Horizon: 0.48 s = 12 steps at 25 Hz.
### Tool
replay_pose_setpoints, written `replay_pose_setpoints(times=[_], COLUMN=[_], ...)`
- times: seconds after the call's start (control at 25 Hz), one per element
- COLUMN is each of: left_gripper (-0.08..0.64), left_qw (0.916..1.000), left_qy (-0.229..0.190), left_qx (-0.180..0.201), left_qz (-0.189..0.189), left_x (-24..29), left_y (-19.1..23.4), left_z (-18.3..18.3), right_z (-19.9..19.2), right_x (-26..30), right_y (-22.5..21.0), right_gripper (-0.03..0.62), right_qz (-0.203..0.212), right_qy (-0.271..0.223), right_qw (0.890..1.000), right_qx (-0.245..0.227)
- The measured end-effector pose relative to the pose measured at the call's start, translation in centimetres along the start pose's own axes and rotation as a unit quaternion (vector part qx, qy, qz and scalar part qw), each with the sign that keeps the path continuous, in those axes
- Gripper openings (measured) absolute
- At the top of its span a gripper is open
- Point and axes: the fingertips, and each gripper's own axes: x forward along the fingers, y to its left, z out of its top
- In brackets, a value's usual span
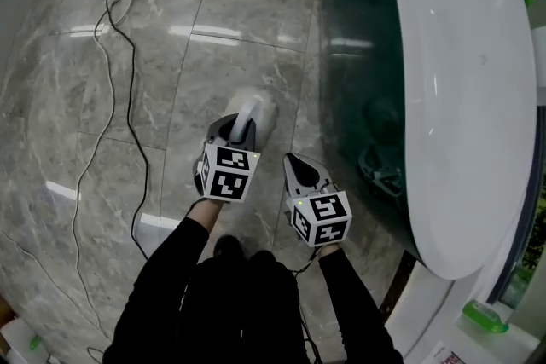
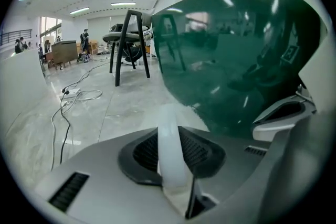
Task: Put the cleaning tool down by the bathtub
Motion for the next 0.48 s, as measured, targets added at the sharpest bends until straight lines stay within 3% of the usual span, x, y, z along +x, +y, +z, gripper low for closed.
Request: replay_pose_setpoints(times=[0.48], left_gripper=[0.097], left_qw=[0.9996], left_qy=[-0.003], left_qx=[0.026], left_qz=[-0.006], left_x=[6.6], left_y=[0.9], left_z=[-3.3], right_z=[-4.3], right_x=[5.0], right_y=[-2.8], right_gripper=[0.000], right_qz=[0.000], right_qy=[-0.013], right_qw=[1.000], right_qx=[0.006])
